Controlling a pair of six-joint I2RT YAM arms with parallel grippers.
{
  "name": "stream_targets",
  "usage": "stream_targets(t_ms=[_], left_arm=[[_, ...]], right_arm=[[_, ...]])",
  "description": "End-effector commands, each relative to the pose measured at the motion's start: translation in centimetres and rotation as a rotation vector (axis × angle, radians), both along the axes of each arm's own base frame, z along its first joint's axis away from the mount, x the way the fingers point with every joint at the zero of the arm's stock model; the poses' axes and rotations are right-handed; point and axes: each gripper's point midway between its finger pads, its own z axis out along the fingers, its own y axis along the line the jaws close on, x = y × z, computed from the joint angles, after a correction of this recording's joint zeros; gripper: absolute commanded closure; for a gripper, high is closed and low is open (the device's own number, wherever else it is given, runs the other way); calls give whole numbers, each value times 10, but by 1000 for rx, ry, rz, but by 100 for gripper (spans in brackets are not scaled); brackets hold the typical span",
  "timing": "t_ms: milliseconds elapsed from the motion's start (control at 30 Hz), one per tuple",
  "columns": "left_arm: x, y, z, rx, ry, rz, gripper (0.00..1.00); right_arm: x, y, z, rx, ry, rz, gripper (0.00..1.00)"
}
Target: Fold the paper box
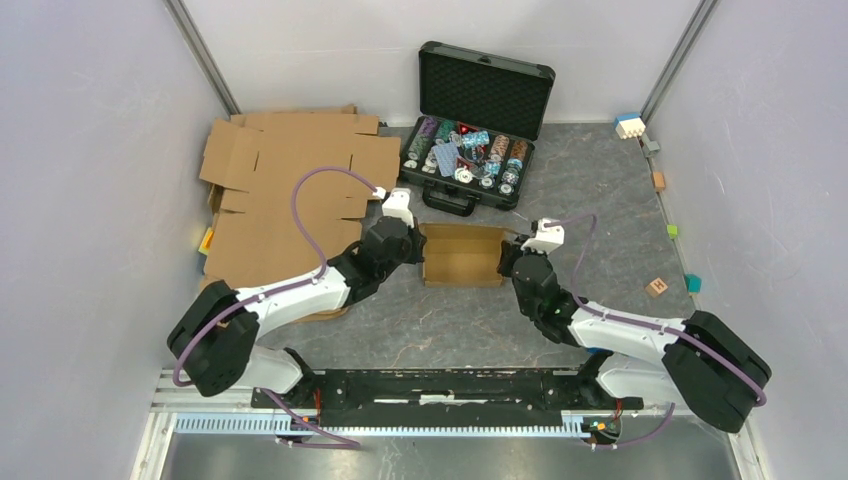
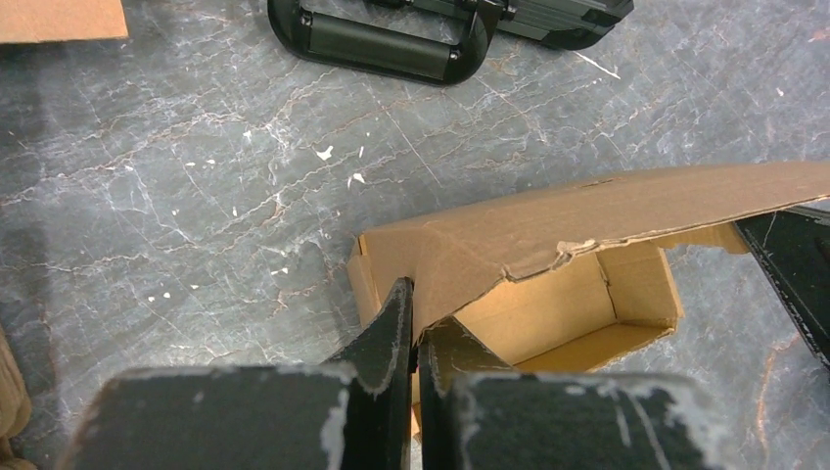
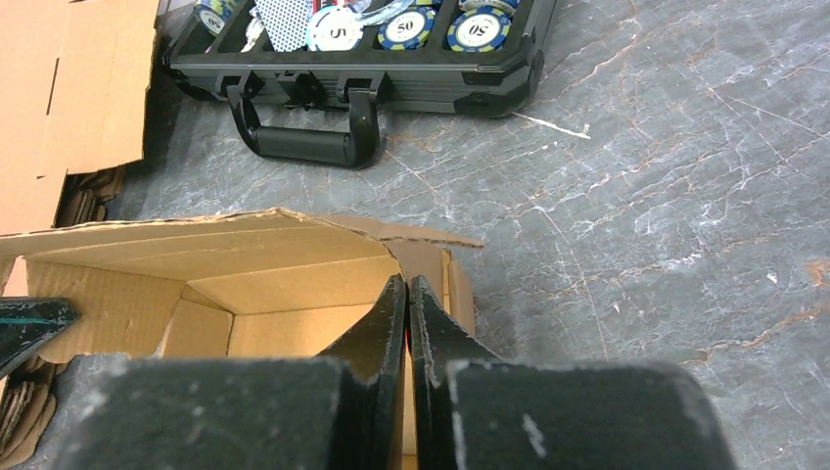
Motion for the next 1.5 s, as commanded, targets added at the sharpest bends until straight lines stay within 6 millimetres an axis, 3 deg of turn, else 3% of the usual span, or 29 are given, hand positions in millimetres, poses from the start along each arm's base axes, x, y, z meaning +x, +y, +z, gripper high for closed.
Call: stream_targets(t_ms=[0,567,800,867,900,1100,1233,1467], left_arm=[[-10,5,-11,-30,46,54,98],[-20,5,-26,18,3,138,98],[-21,7,-26,61,-35,134,98],[-22,7,-25,101,-63,127,98],[-22,6,-24,117,-76,124,98],[-24,5,-24,175,-123,98,98],[-24,8,-23,185,-131,103,98],[-25,9,-20,189,-139,101,98]], right_arm=[[-9,-18,-19,-65,35,-34,95],[-16,-27,-23,-134,42,-33,91],[-21,-32,-22,-253,72,12,82],[-24,-30,-22,-252,63,47,77],[-25,-29,-22,-244,60,58,68],[-32,-27,-14,-222,44,98,59],[-42,-23,-14,-222,45,175,42],[-57,-15,9,-201,-42,303,25]])
